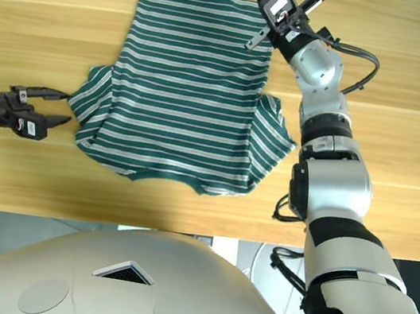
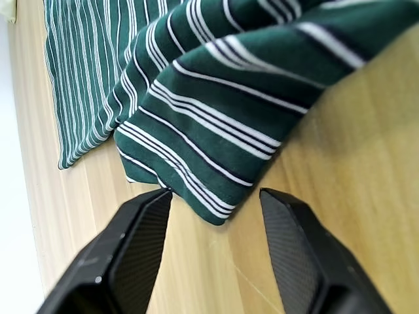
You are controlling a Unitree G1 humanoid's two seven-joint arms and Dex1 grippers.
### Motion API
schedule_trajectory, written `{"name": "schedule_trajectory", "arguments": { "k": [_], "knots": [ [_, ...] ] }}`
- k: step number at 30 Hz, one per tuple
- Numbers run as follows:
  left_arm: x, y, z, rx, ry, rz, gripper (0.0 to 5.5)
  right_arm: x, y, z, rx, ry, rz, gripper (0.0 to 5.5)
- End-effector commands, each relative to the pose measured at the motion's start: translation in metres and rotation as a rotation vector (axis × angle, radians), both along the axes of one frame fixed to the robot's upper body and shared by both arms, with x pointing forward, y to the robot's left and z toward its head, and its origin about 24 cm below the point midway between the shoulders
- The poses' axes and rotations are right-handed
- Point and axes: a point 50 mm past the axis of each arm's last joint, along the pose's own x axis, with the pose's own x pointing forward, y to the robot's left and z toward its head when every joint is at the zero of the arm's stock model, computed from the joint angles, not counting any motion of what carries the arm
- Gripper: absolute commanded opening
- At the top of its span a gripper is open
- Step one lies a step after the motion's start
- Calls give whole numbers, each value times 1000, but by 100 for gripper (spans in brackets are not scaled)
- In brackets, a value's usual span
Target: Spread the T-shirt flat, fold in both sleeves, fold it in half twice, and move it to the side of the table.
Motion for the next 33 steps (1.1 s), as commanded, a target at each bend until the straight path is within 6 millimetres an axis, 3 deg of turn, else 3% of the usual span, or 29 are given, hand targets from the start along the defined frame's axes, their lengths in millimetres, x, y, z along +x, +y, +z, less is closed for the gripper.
{"name": "schedule_trajectory", "arguments": {
  "k": [1,9,23,33],
  "knots": [
    [0,-2,-8,28,15,-9,251,-2,3,-1,-6,-2,17,0],
    [6,4,-10,79,-8,2,251,-3,5,-3,-7,-3,23,0],
    [7,-1,-14,73,-13,-52,9,-5,8,-7,-7,3,28,0],
    [14,-1,-6,14,-83,-44,3,-6,10,-7,2,1,31,0]
  ]
}}
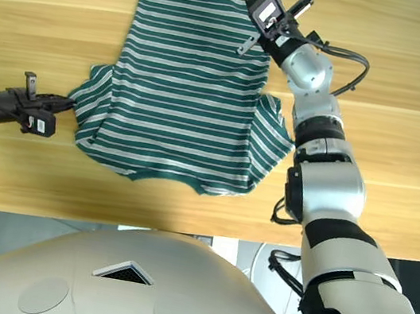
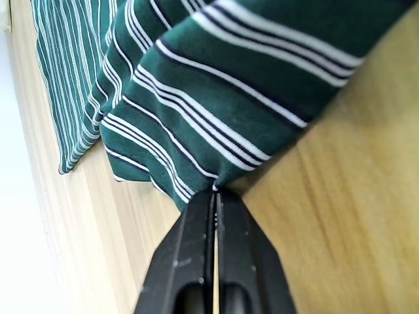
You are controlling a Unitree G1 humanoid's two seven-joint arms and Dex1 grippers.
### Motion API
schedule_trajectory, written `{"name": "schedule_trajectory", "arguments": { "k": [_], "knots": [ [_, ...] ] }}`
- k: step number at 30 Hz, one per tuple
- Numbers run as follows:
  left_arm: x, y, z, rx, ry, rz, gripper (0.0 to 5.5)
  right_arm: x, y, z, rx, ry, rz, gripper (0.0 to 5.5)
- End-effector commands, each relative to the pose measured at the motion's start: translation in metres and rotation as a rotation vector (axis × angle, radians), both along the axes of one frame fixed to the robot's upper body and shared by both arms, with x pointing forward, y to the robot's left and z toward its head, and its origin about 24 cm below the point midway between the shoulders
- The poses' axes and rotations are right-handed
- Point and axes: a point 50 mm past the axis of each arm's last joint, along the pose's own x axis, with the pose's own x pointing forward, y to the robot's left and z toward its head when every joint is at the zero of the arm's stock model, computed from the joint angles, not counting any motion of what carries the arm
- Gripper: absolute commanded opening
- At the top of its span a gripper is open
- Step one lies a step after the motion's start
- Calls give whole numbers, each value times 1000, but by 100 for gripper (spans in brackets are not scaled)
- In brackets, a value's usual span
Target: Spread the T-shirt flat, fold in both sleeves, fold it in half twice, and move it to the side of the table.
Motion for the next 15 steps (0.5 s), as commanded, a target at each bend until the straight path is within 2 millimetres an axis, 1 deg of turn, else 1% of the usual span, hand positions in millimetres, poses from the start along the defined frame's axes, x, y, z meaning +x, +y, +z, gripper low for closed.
{"name": "schedule_trajectory", "arguments": {
  "k": [1,8,15],
  "knots": [
    [7,-3,7,-33,-56,-3,3,-1,-1,-1,4,-8,-2,0],
    [16,-11,18,-110,-138,-22,3,-2,-1,-2,9,-4,-2,0],
    [15,-20,26,-173,-161,-58,3,-3,1,-3,3,-3,6,0]
  ]
}}
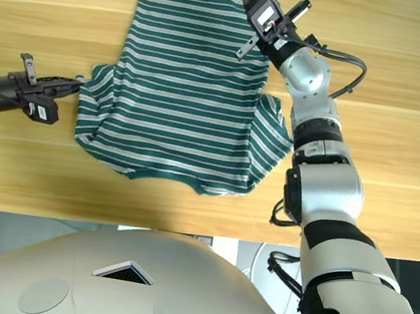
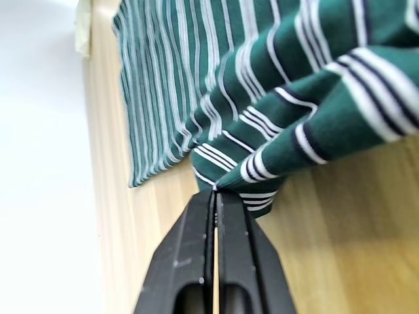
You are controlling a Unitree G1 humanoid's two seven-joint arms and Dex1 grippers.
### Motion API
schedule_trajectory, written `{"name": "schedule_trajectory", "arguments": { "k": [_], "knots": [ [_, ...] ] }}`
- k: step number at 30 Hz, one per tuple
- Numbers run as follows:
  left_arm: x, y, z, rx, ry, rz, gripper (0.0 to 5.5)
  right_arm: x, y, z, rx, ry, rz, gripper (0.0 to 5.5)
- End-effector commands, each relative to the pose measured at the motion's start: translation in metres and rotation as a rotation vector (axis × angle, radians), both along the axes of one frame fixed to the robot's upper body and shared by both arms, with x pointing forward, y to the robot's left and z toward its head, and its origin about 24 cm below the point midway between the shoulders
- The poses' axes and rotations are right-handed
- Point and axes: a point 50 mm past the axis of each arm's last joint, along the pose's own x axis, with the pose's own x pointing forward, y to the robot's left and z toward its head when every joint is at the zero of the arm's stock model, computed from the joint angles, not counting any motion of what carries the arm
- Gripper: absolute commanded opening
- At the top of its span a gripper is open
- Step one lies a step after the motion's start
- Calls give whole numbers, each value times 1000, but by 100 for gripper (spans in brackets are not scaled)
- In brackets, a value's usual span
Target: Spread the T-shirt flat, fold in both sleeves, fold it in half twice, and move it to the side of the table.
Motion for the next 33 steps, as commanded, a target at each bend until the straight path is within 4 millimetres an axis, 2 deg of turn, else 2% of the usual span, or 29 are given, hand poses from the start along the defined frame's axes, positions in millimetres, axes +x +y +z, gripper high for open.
{"name": "schedule_trajectory", "arguments": {
  "k": [1,7,19,33],
  "knots": [
    [0,-7,5,-31,-20,-36,3,-1,1,1,0,-11,6,0],
    [-3,-19,1,-37,-14,-78,3,-1,2,0,-2,-12,11,0],
    [-7,-56,-14,-94,17,-190,3,-2,5,0,3,-17,20,0],
    [6,-82,-28,-109,34,-190,3,-4,9,0,14,-22,31,0]
  ]
}}
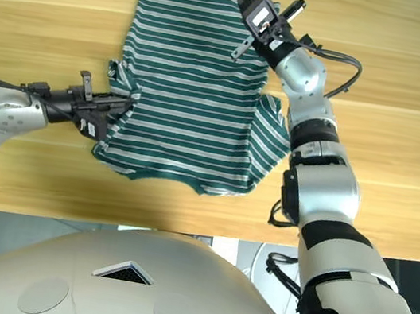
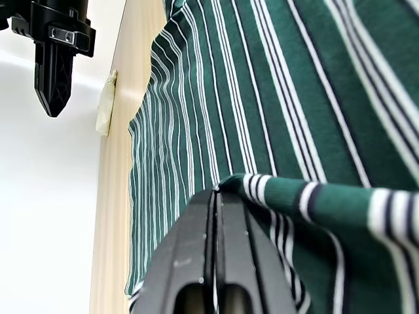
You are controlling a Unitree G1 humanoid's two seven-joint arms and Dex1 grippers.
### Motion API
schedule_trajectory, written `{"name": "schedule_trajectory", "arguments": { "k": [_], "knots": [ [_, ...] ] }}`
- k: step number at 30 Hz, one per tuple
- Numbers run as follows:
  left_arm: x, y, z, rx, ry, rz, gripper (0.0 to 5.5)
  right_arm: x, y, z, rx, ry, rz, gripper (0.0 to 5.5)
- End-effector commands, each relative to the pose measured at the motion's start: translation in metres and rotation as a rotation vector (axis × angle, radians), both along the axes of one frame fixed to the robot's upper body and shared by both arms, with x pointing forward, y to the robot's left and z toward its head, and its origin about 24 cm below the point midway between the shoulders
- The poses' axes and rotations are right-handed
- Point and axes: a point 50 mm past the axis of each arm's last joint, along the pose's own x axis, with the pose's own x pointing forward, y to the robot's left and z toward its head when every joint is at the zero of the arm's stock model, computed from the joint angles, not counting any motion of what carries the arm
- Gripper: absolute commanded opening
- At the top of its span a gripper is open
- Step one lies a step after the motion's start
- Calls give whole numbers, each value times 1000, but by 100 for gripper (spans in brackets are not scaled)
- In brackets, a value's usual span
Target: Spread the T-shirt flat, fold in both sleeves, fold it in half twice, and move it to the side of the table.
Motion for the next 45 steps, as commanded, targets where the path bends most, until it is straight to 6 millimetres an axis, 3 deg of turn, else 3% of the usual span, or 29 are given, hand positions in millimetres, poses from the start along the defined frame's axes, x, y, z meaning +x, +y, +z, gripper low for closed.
{"name": "schedule_trajectory", "arguments": {
  "k": [1,11,24,34,37,40,43,45],
  "knots": [
    [2,-6,-6,28,13,-12,3,-2,3,0,8,-10,11,0],
    [-7,-19,-16,-14,71,-51,3,-3,5,0,12,-14,20,0],
    [-3,-27,-21,-59,129,-18,3,-3,6,0,18,2,30,0],
    [2,-32,-17,-113,140,4,151,-4,-1,2,29,10,37,160],
    [4,-33,-18,-112,132,9,191,-5,-24,6,-77,-51,-28,204],
    [5,-34,-19,-119,128,16,246,-18,-80,9,-469,-145,-127,266],
    [7,-35,-20,-125,117,30,290,-69,-123,2,-776,-65,-10,269],
    [8,-37,-20,-131,106,32,320,-108,-132,-1,-857,7,120,269]
  ]
}}
